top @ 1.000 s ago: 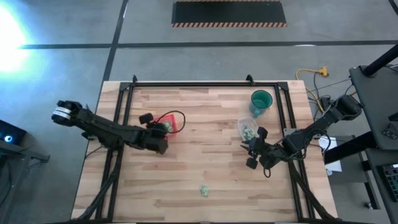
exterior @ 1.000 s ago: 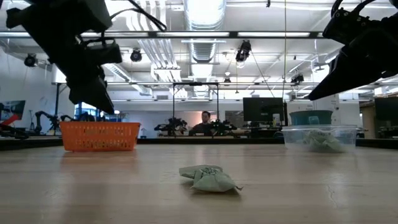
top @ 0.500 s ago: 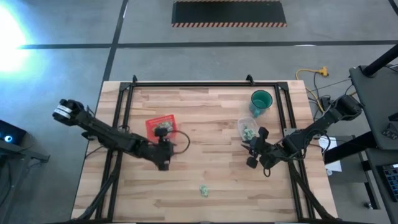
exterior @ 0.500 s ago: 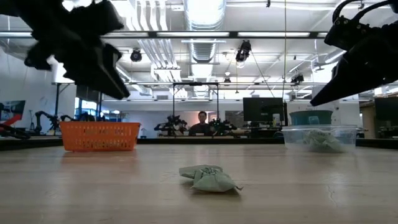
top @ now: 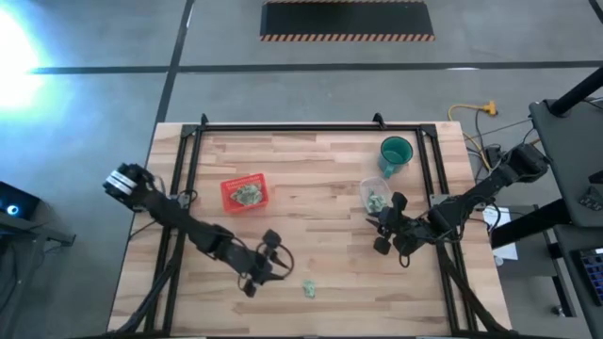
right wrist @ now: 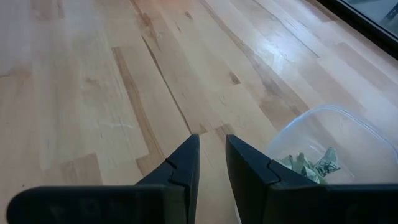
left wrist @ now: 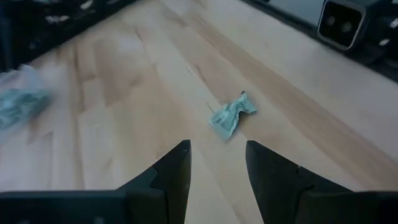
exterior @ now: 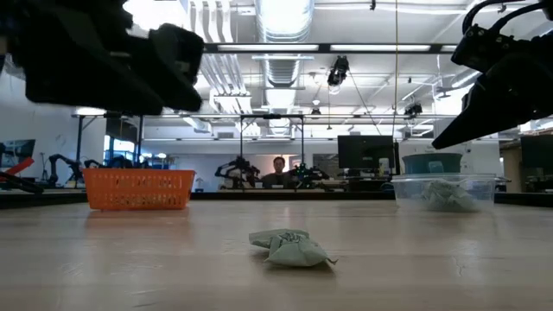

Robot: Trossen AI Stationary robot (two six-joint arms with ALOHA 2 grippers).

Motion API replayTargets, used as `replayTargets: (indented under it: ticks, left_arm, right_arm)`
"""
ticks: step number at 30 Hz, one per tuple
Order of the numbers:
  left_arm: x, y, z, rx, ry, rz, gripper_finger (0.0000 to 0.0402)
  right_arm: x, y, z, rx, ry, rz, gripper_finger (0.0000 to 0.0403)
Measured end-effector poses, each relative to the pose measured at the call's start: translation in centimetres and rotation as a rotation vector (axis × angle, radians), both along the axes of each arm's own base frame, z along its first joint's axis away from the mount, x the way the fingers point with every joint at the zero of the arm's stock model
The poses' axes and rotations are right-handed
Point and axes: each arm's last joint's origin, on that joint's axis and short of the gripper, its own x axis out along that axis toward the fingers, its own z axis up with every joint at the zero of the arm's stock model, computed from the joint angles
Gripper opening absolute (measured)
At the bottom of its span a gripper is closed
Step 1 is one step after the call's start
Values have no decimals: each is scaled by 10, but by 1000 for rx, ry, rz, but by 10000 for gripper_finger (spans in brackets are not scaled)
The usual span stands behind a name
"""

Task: Pick and place items into bin
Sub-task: Put the stevia packet into the orange bin

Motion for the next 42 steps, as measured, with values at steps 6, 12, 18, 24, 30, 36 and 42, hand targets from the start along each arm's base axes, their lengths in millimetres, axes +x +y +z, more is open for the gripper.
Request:
replayTargets:
  ticks: [6, 12, 18, 24, 30, 36, 42]
  left_arm:
    - [25, -10, -18, 13, 34, 13, 137]
    - [47, -18, -23, -23, 31, 19, 137]
    - [62, -17, -37, -45, 83, -20, 137]
    - [69, -12, -46, -121, 137, -46, 137]
    - [70, -11, -47, -133, 144, -55, 137]
    - [70, -11, -49, -133, 150, -61, 137]
    - [70, -9, -50, -124, 152, -46, 137]
  right_arm:
    - [0, 0, 0, 2, -2, -1, 68]
    - [0, 0, 0, 3, 1, 4, 68]
    - [0, 0, 0, 7, 1, 6, 68]
    - [0, 0, 0, 7, 1, 6, 68]
    - [0, 0, 0, 13, -3, 2, 68]
    - [0, 1, 0, 19, -6, 2, 68]
    - [0, 1, 0, 32, -1, 11, 68]
